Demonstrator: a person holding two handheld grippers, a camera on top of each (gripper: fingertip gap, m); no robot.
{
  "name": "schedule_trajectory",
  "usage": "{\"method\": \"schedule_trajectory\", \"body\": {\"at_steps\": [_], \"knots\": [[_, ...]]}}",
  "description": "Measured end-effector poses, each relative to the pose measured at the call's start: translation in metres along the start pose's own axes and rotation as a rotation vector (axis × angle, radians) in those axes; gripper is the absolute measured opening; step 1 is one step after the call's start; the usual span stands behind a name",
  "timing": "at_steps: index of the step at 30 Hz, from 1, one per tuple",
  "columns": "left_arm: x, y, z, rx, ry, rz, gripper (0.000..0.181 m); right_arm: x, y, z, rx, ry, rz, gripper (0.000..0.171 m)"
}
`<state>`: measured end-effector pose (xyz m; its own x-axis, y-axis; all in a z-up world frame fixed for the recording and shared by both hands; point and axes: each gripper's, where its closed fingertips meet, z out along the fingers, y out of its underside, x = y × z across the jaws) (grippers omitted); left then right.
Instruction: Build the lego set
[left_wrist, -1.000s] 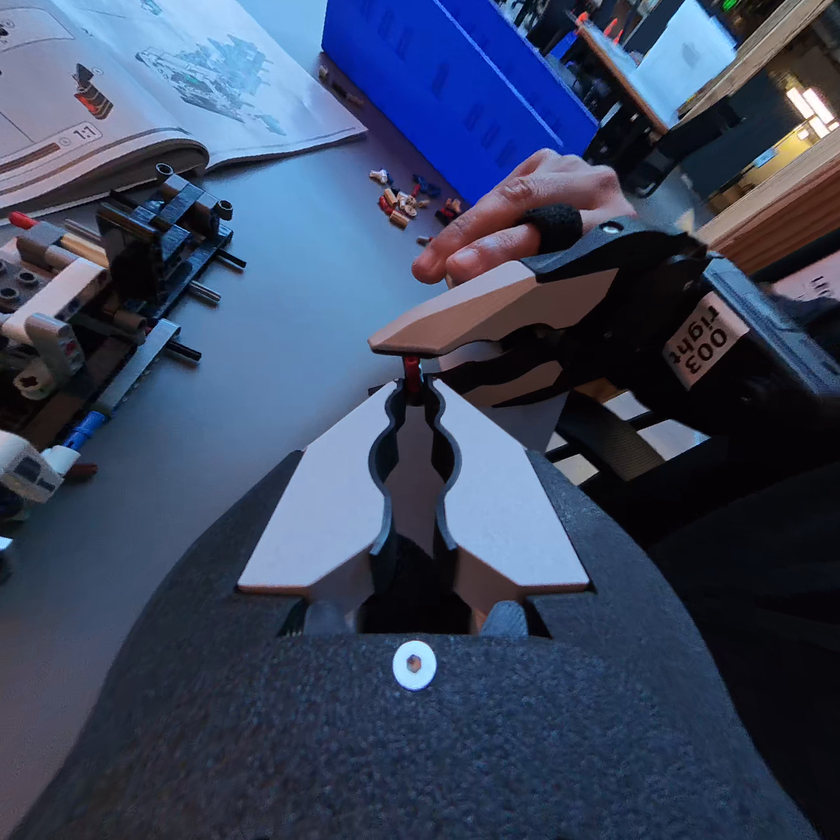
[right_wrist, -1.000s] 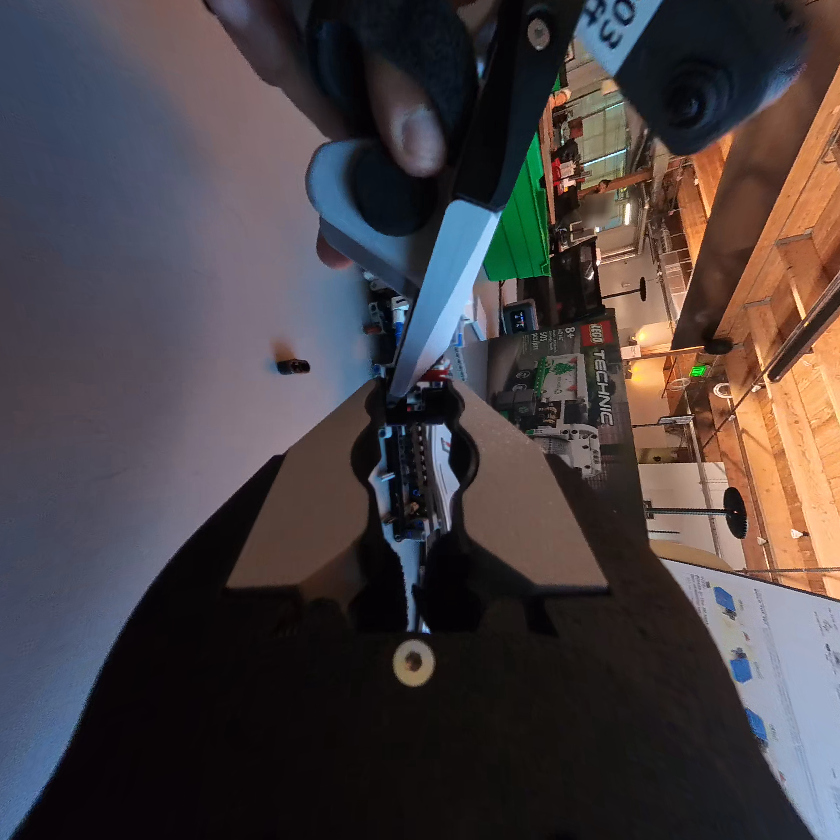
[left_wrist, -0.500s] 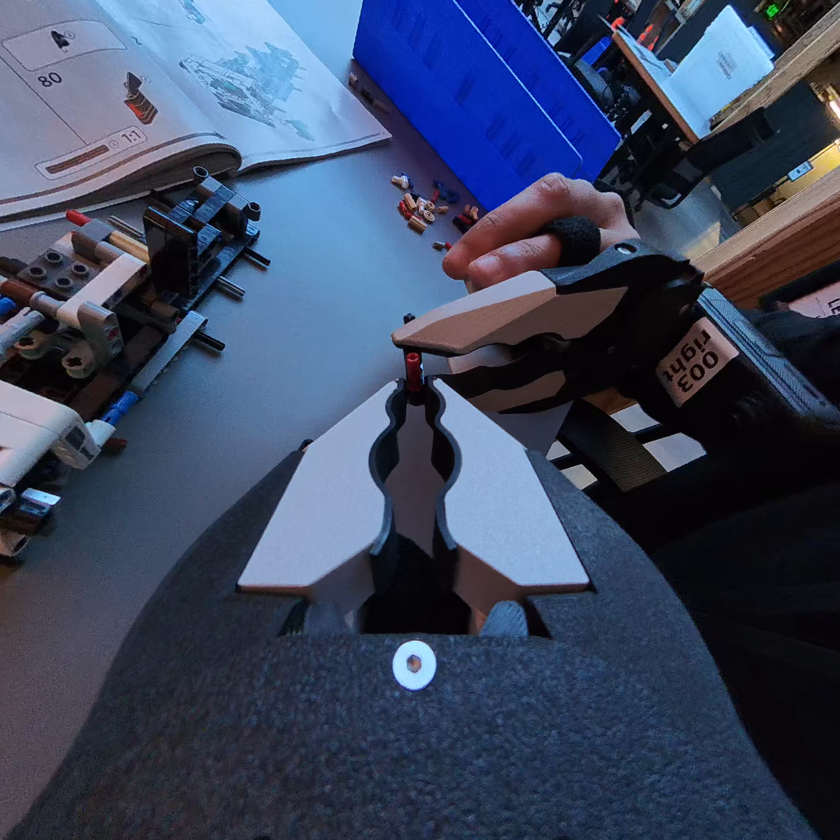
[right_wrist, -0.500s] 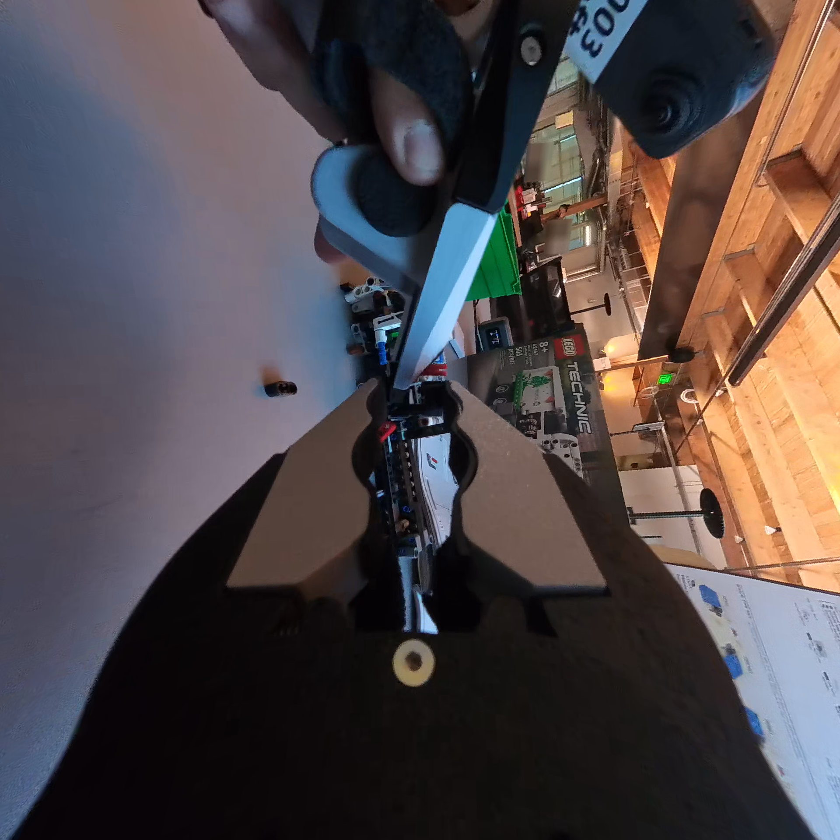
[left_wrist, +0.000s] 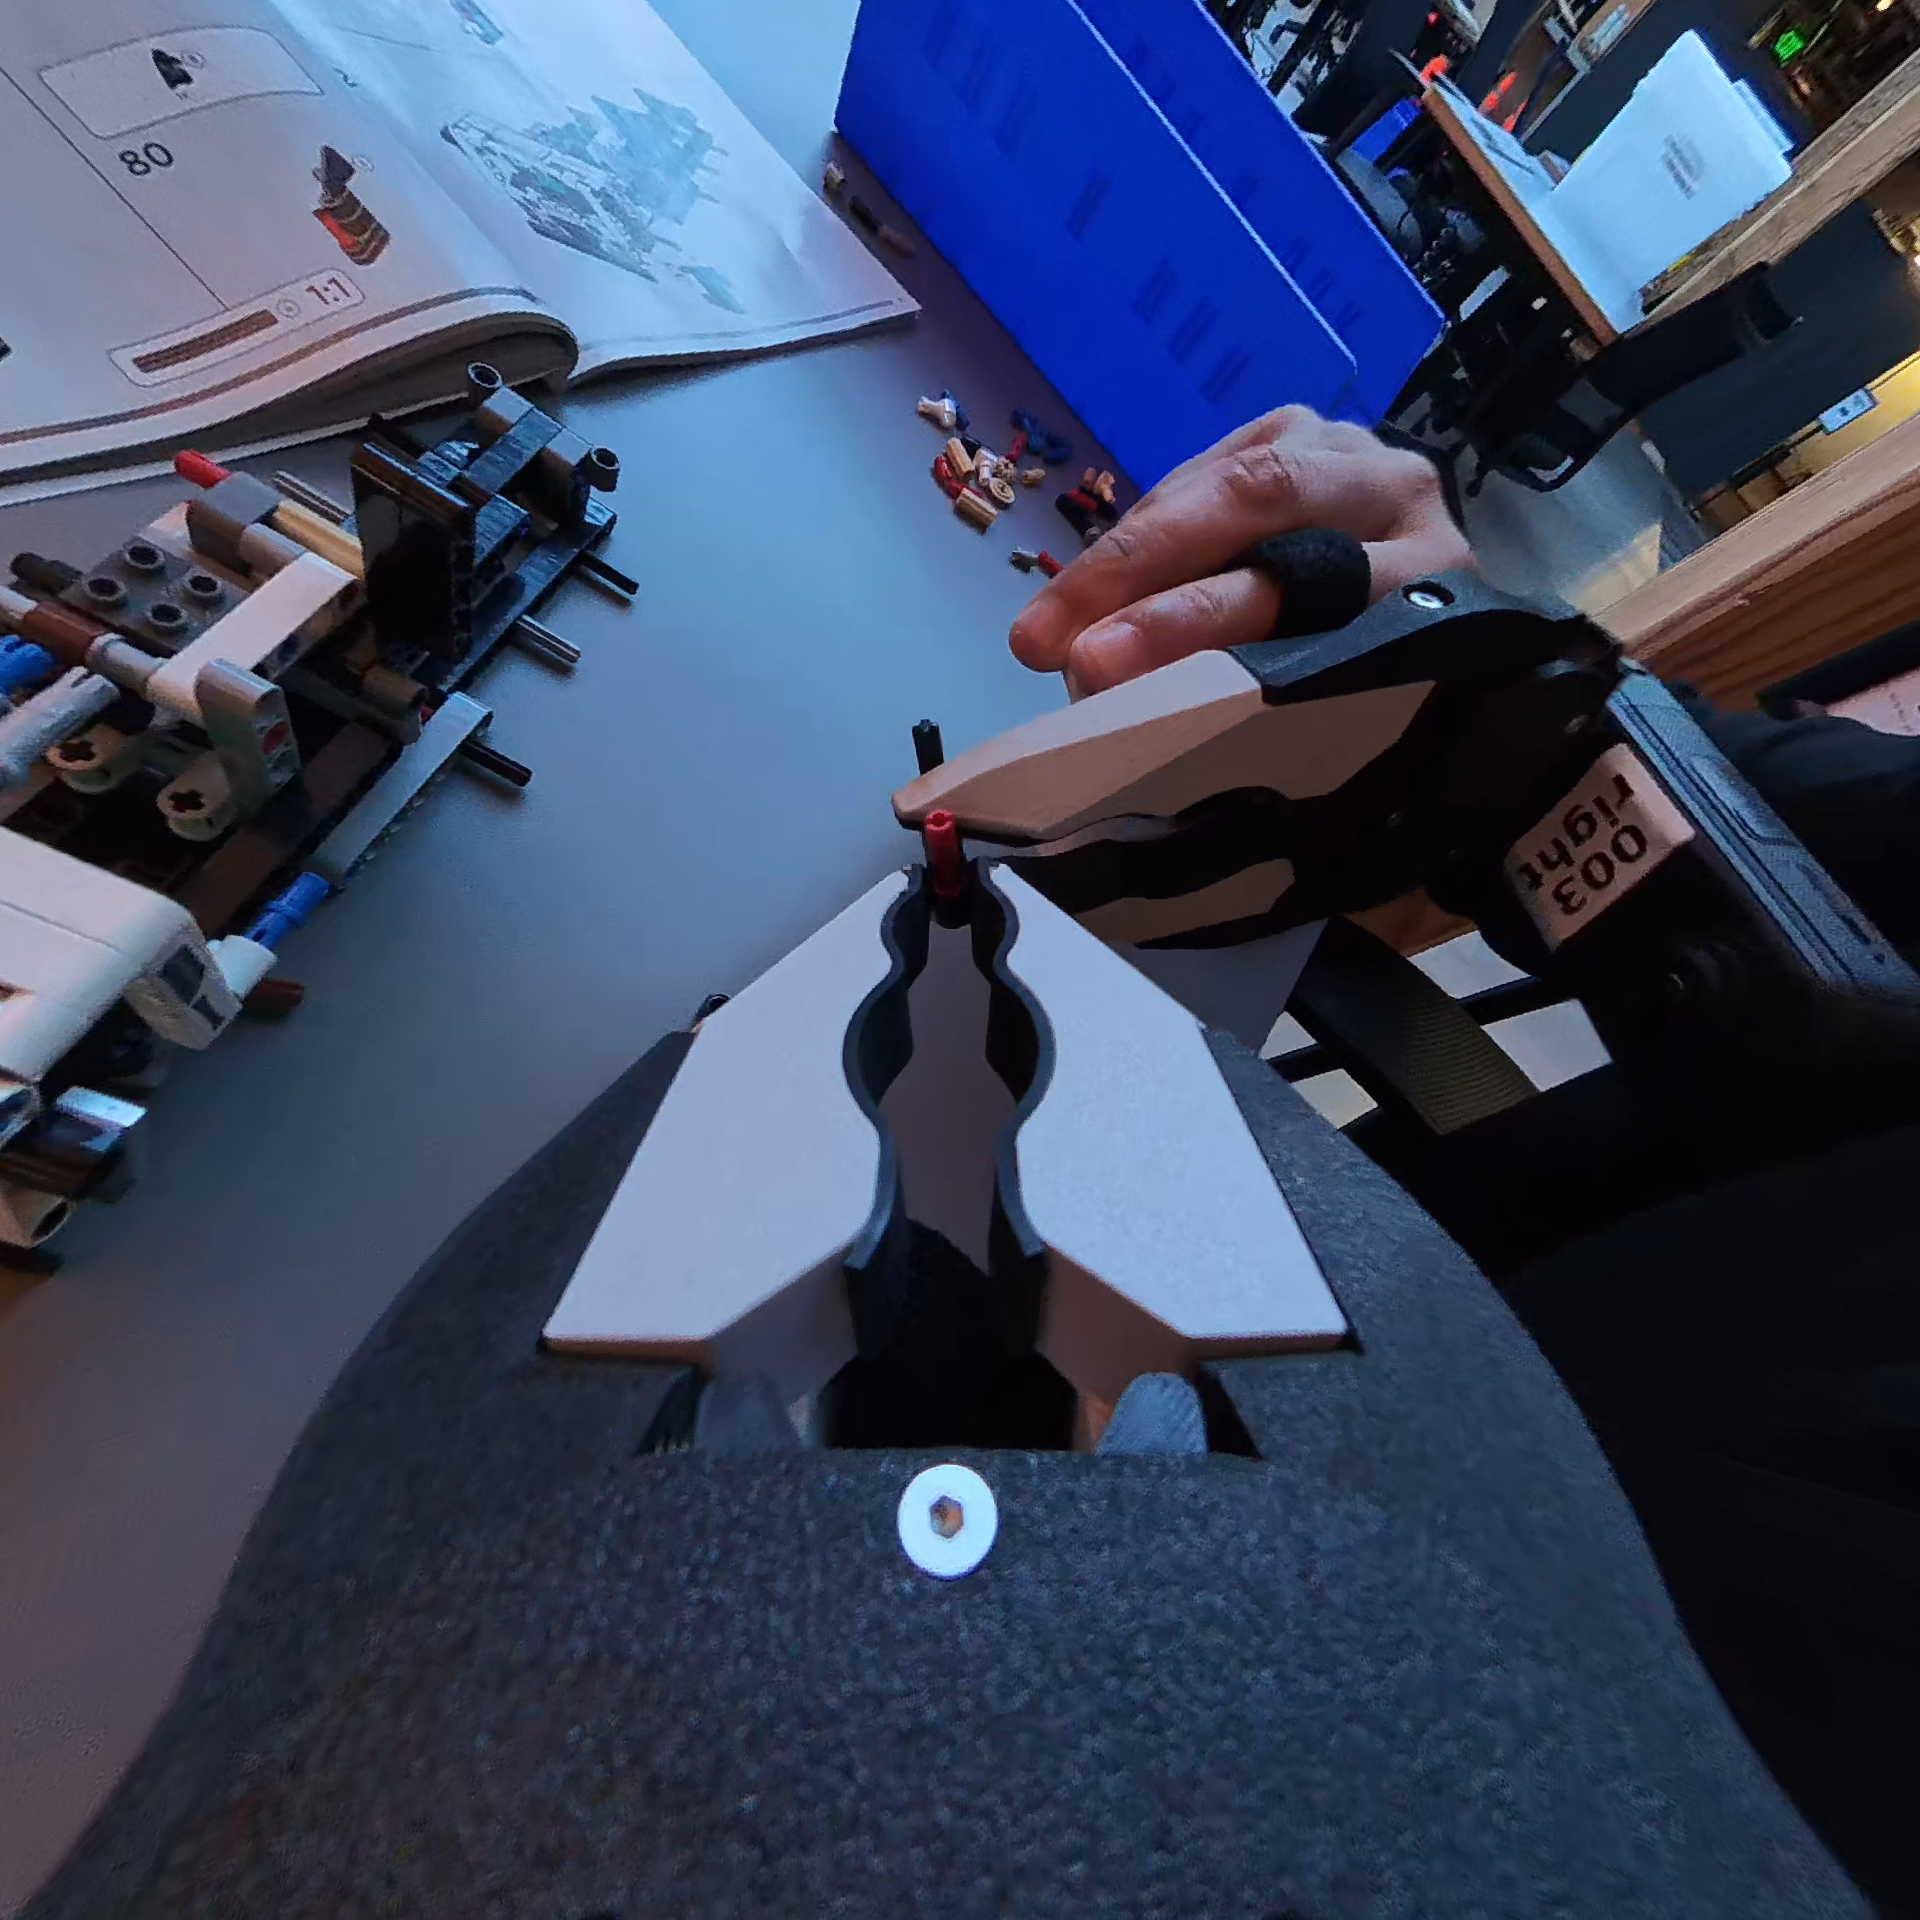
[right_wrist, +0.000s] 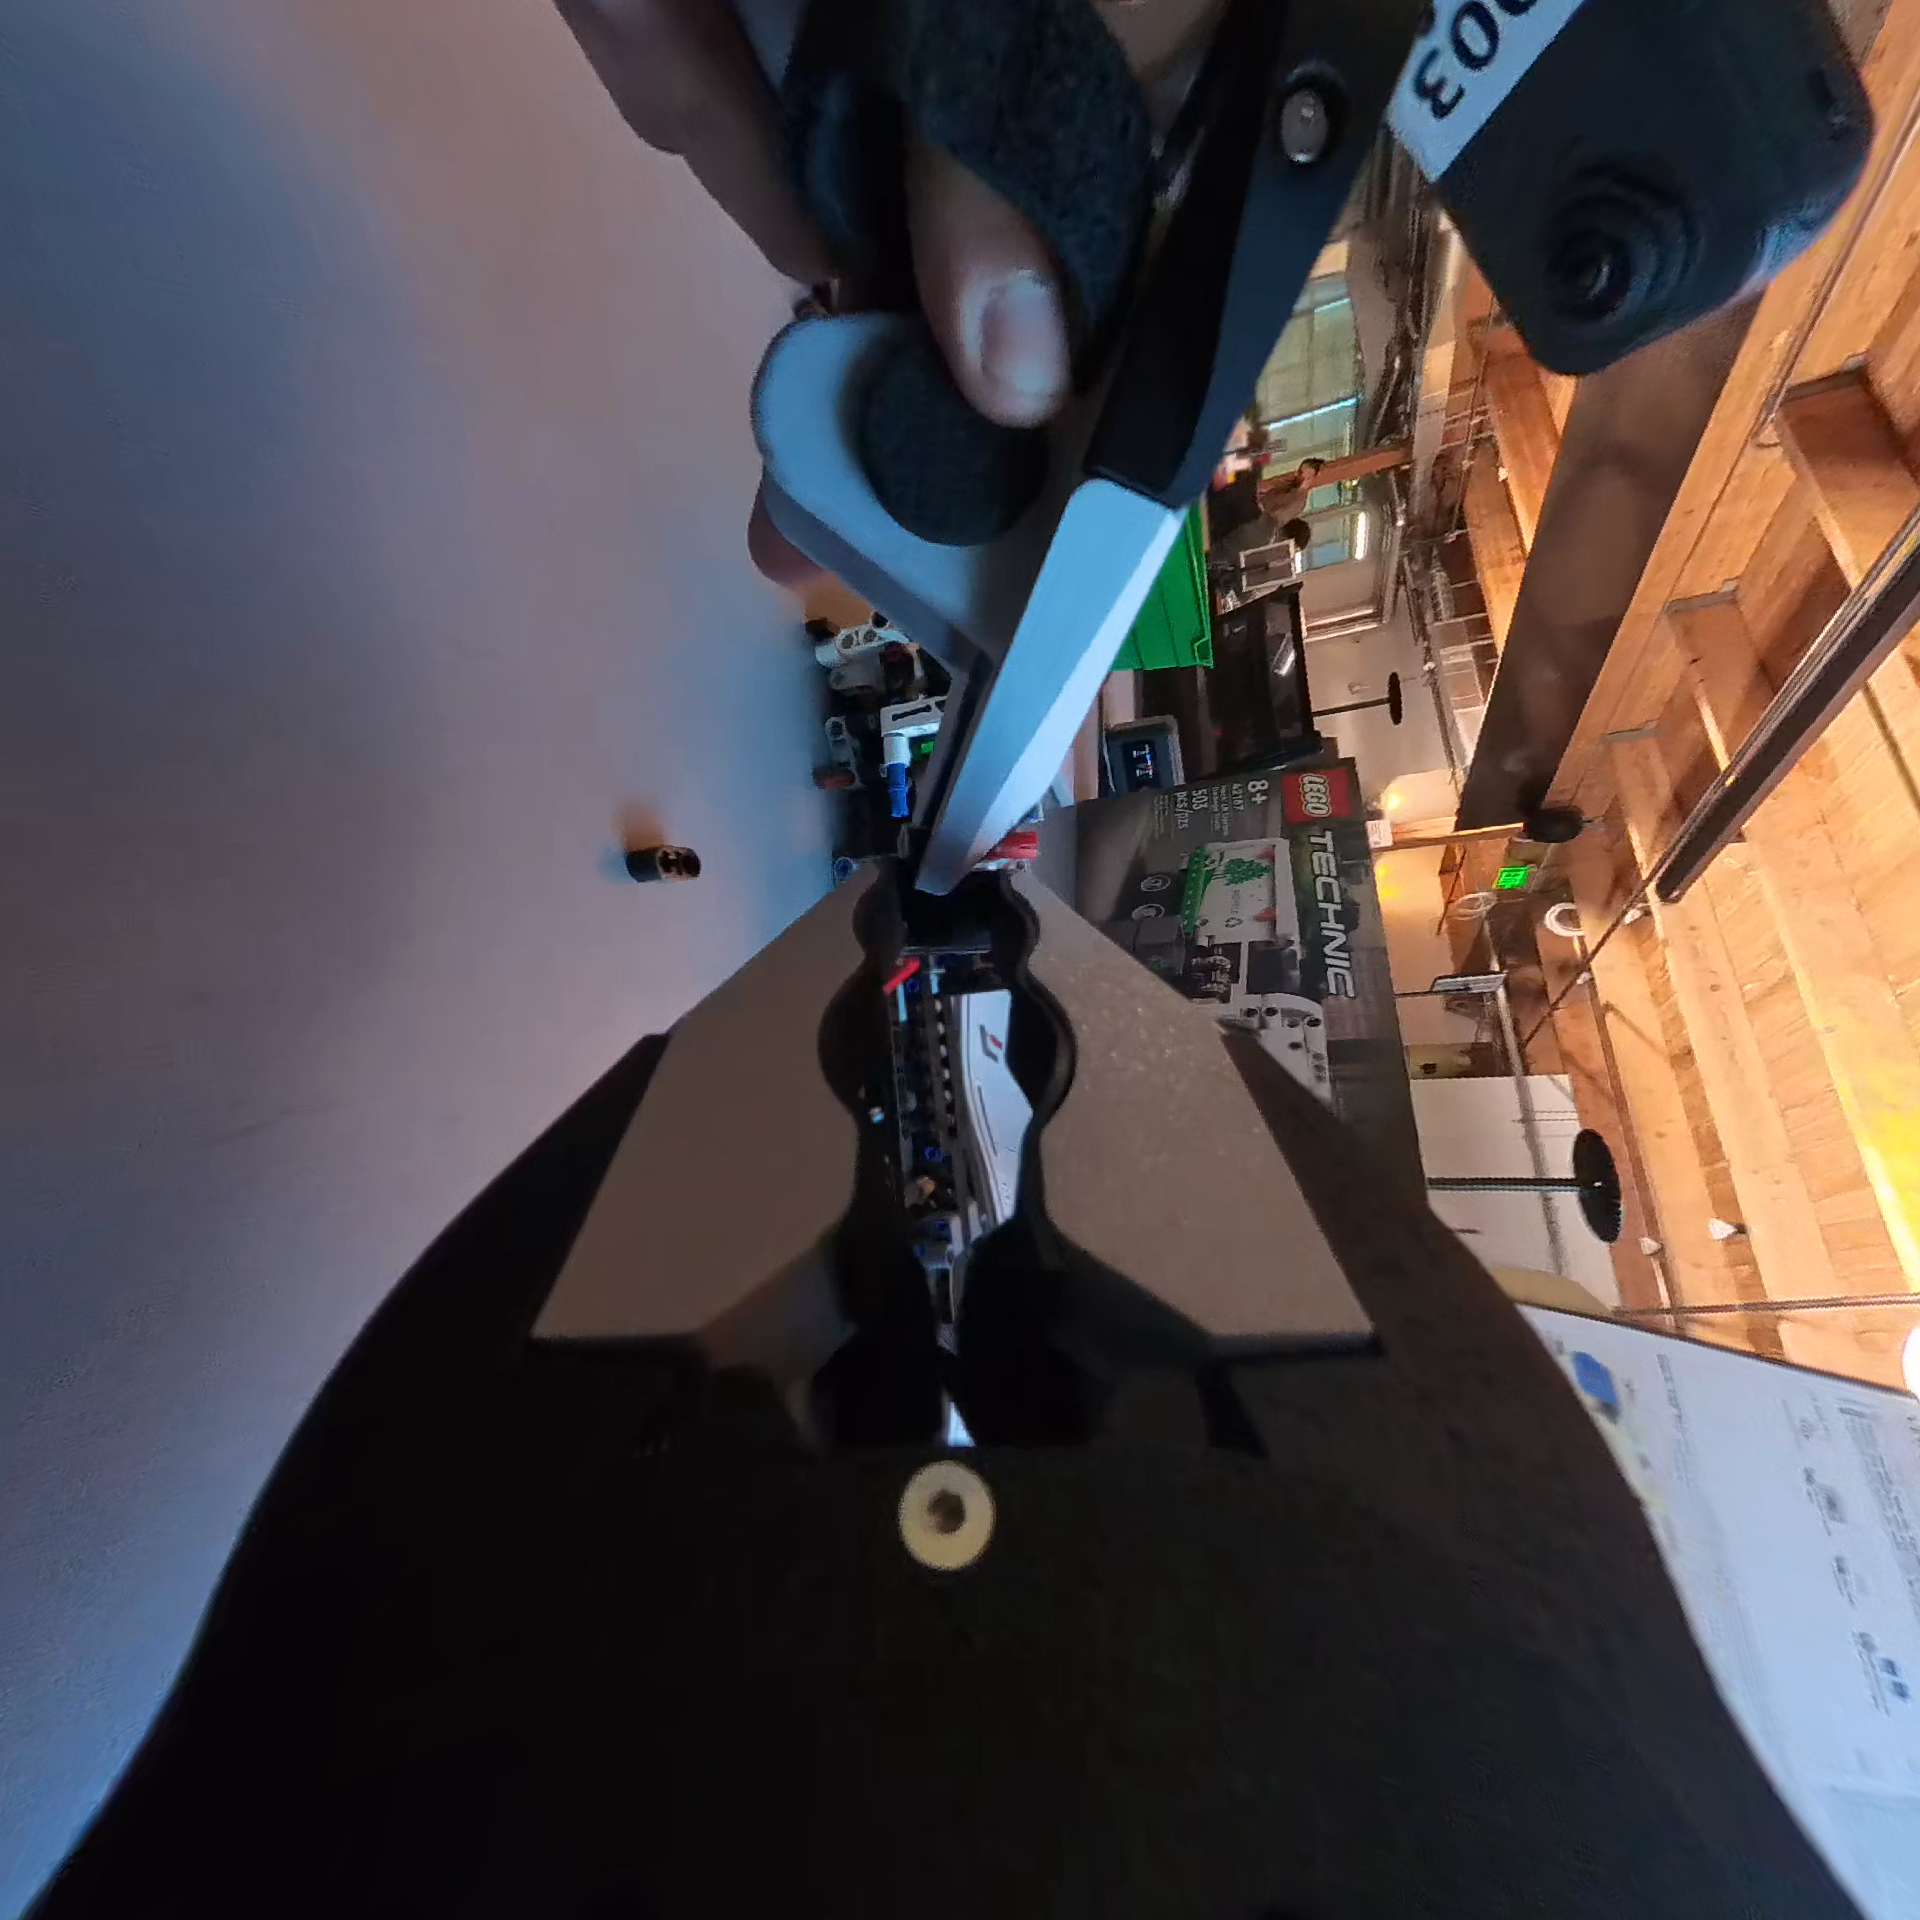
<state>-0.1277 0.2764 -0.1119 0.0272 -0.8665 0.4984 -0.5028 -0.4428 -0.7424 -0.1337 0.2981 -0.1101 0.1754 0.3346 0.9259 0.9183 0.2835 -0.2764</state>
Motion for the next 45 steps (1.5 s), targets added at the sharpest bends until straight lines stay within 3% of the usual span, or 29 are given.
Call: {"method": "schedule_trajectory", "body": {"at_steps": [3, 6, 9, 12, 14, 17, 20, 23, 29, 37, 40, 43, 45], "knots": [[0.007, -0.006, -0.007, 0.038, 0.083, -0.042, 0.007, 0.008, -0.006, -0.005, 0.077, 0.013, 0.078, 0.017], [0.002, -0.007, -0.016, 0.054, 0.115, -0.063, 0.006, 0.023, -0.012, -0.012, 0.127, 0.065, 0.122, 0.038], [-0.002, -0.005, -0.022, 0.069, 0.137, -0.096, 0.007, 0.019, -0.002, -0.008, 0.096, 0.048, 0.116, 0.038], [-0.011, 0.002, -0.028, 0.065, 0.076, 0.0, 0.007, 0.0, 0.005, -0.003, 0.086, -0.02, 0.089, 0.029], [-0.022, 0.012, -0.032, 0.048, -0.012, 0.136, 0.007, -0.011, 0.009, -0.001, 0.083, -0.119, 0.193, 0.025], [-0.023, 0.023, -0.037, 0.055, -0.024, 0.275, 0.007, -0.028, 0.012, 0.003, 0.088, -0.354, 0.523, 0.029], [-0.027, 0.026, -0.041, 0.082, -0.025, 0.33, 0.007, -0.048, 0.016, 0.011, 0.054, -0.568, 0.769, 0.036], [-0.05, 0.026, -0.046, 0.084, -0.159, 0.365, 0.007, -0.062, 0.019, 0.02, -0.073, -0.68, 0.911, 0.038], [-0.05, 0.025, -0.052, 0.131, -0.156, 0.38, 0.007, -0.071, 0.007, 0.023, -0.169, -0.627, 0.93, 0.026], [-0.048, 0.036, -0.043, 0.049, -0.115, 0.373, 0.007, -0.071, 0.007, 0.03, -0.124, -0.608, 0.938, 0.007], [-0.041, 0.043, -0.037, 0.003, -0.068, 0.398, 0.007, -0.047, 0.002, 0.026, -0.016, -0.581, 0.946, 0.006], [-0.03, 0.044, -0.031, -0.004, -0.006, 0.434, 0.007, 0.005, -0.019, 0.008, 0.286, -0.611, 1.041, 0.006], [-0.027, 0.044, -0.027, -0.01, -0.007, 0.471, 0.007, 0.012, -0.03, -0.002, 0.401, -0.709, 1.029, 0.006]]}}
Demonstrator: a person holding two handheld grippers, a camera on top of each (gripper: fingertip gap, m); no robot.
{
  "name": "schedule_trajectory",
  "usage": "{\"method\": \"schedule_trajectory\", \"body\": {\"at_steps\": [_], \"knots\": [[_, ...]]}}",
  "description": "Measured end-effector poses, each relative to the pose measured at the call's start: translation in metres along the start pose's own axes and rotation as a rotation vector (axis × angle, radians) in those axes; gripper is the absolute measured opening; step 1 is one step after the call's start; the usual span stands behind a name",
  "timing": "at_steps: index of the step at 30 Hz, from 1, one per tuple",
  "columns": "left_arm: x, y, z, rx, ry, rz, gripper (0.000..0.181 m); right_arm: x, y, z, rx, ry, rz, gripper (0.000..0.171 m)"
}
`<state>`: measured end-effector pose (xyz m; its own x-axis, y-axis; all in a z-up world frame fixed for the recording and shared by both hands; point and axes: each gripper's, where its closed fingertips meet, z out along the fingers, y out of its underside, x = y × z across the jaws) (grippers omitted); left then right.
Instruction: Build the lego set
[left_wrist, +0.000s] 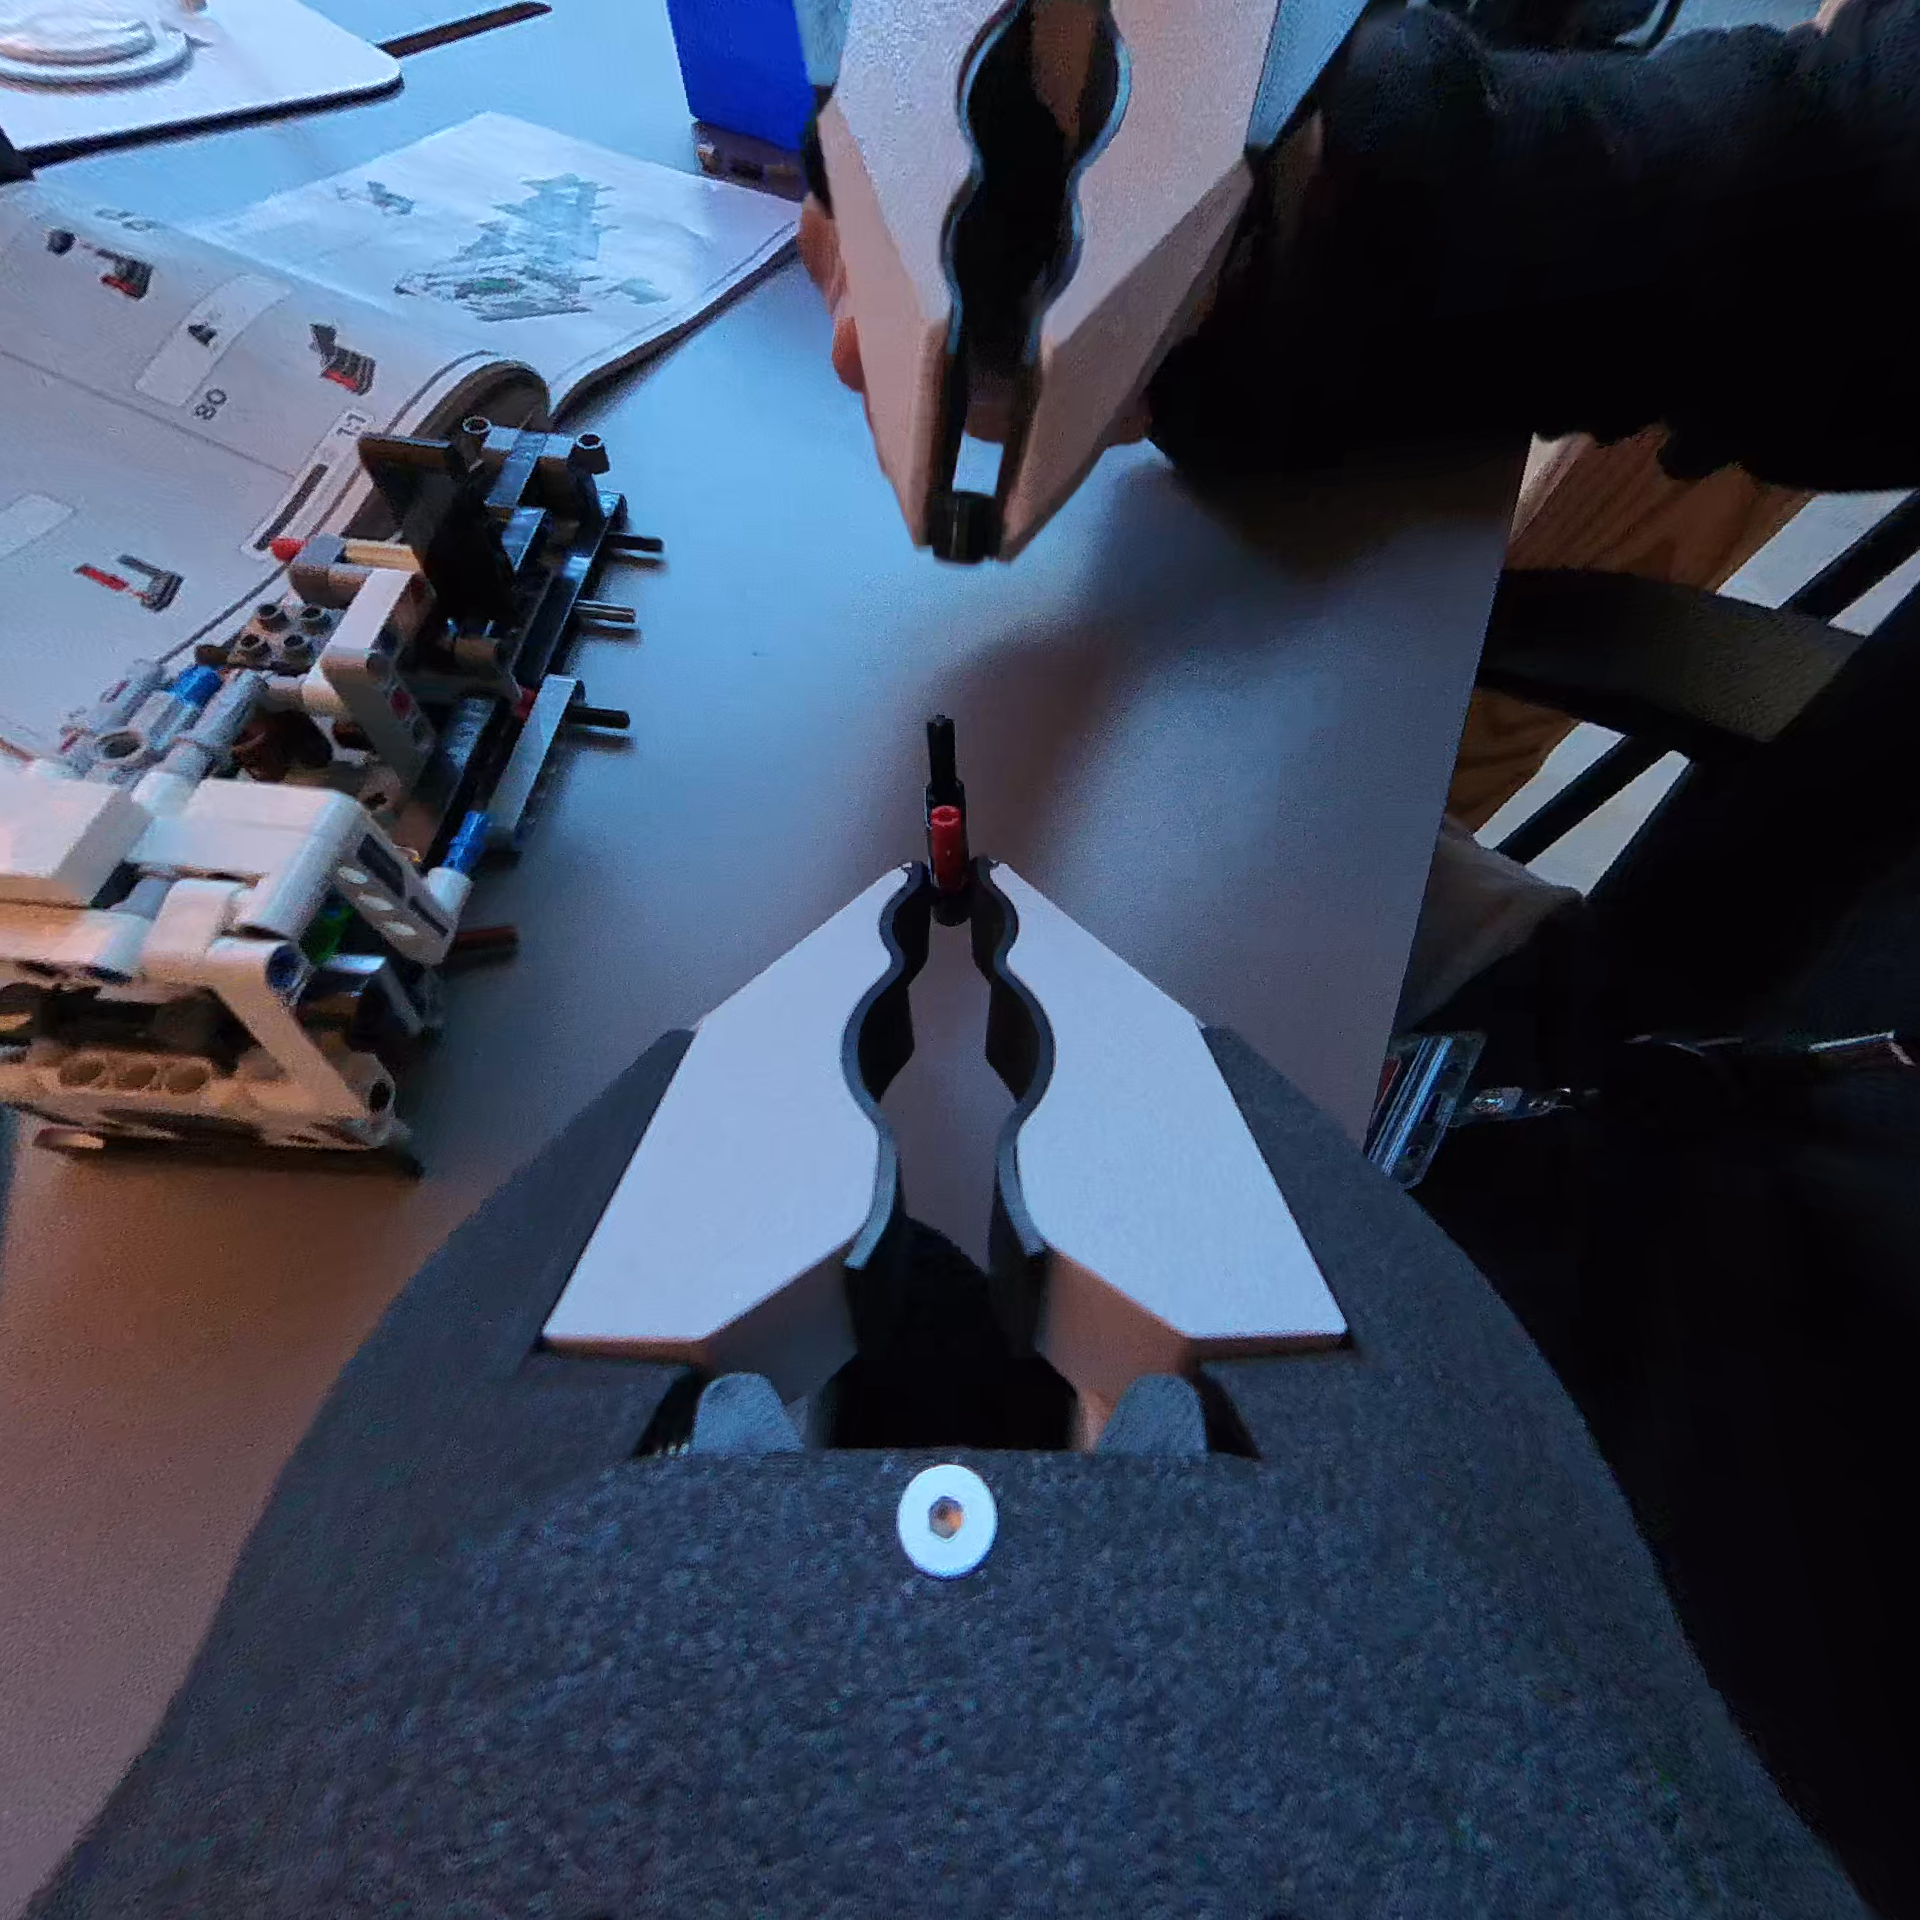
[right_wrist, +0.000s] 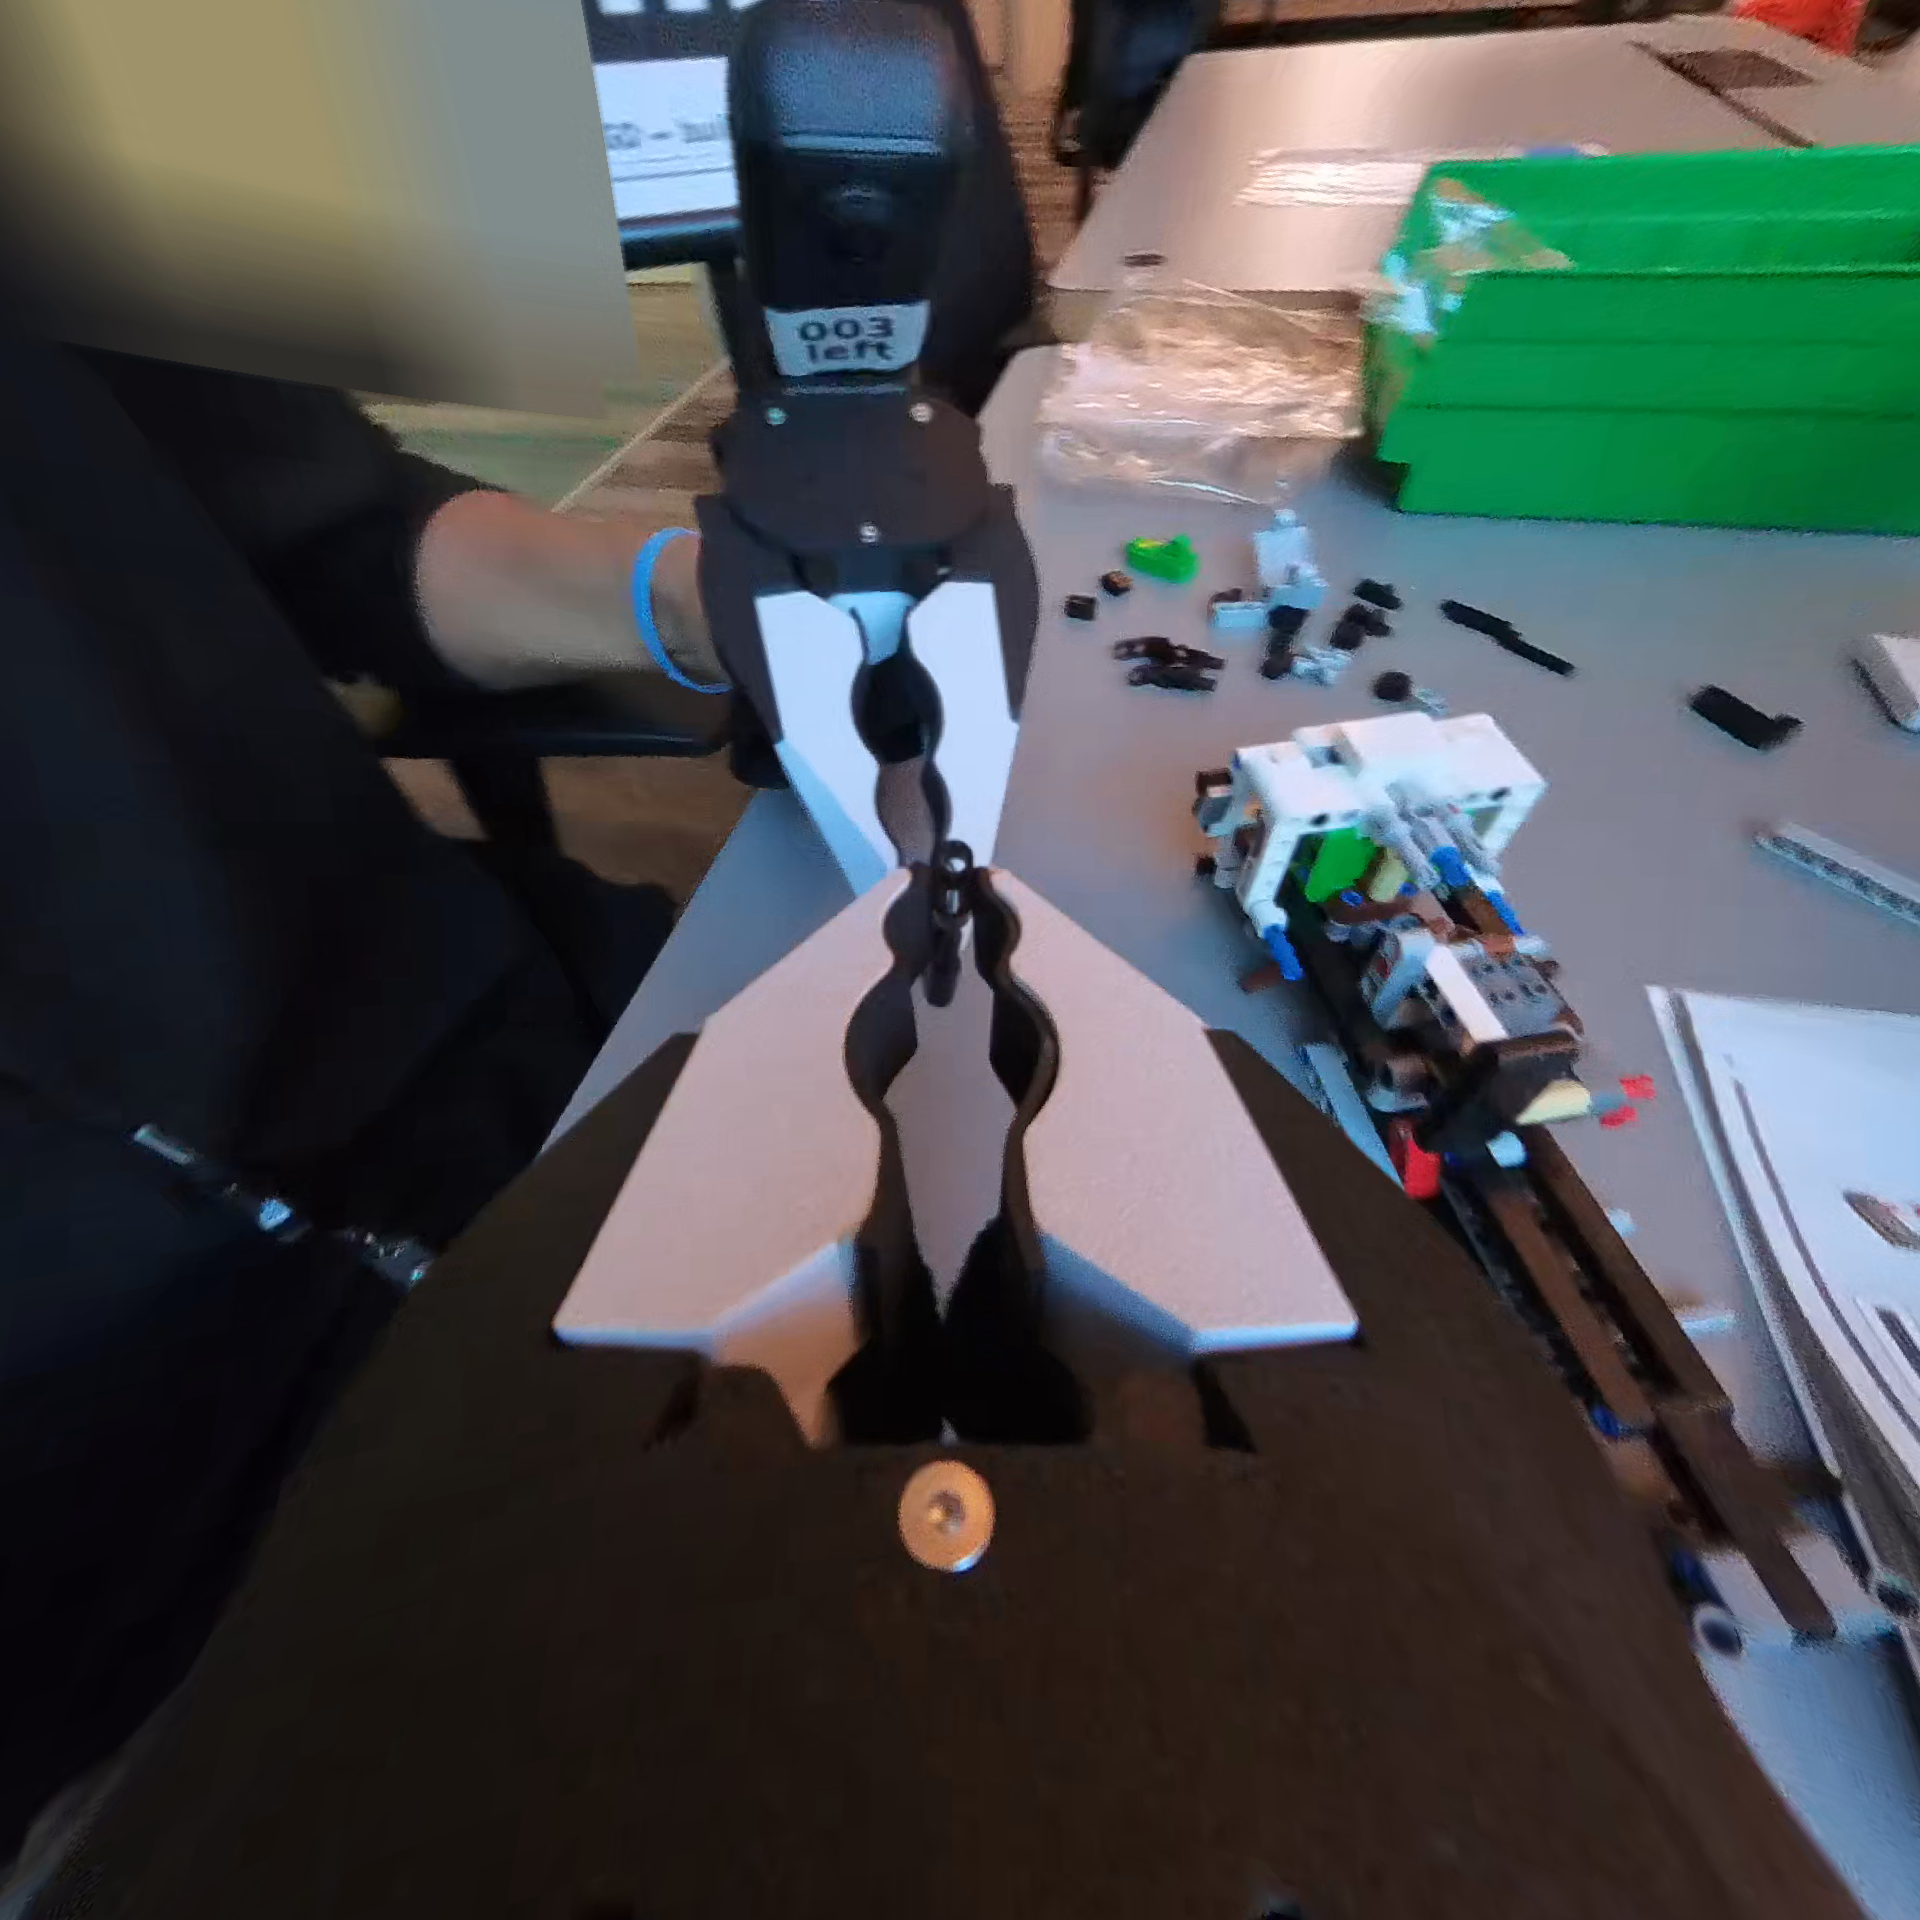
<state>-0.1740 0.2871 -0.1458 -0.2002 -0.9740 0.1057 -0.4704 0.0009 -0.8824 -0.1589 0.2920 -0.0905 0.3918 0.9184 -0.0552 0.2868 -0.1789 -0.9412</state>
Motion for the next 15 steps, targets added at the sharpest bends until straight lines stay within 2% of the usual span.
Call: {"method": "schedule_trajectory", "body": {"at_steps": [4, 7, 15], "knots": [[0.002, 0.001, 0.003, -0.012, -0.019, 0.043, 0.007, -0.008, 0.016, 0.012, -0.098, -0.038, -0.104, 0.006], [0.003, 0.001, 0.003, -0.007, -0.03, 0.067, 0.008, -0.01, 0.025, 0.018, -0.171, -0.002, -0.183, 0.007], [0.007, 0.002, 0.006, -0.018, -0.046, 0.133, 0.008, -0.016, 0.029, 0.02, -0.207, 0.024, -0.268, 0.006]]}}
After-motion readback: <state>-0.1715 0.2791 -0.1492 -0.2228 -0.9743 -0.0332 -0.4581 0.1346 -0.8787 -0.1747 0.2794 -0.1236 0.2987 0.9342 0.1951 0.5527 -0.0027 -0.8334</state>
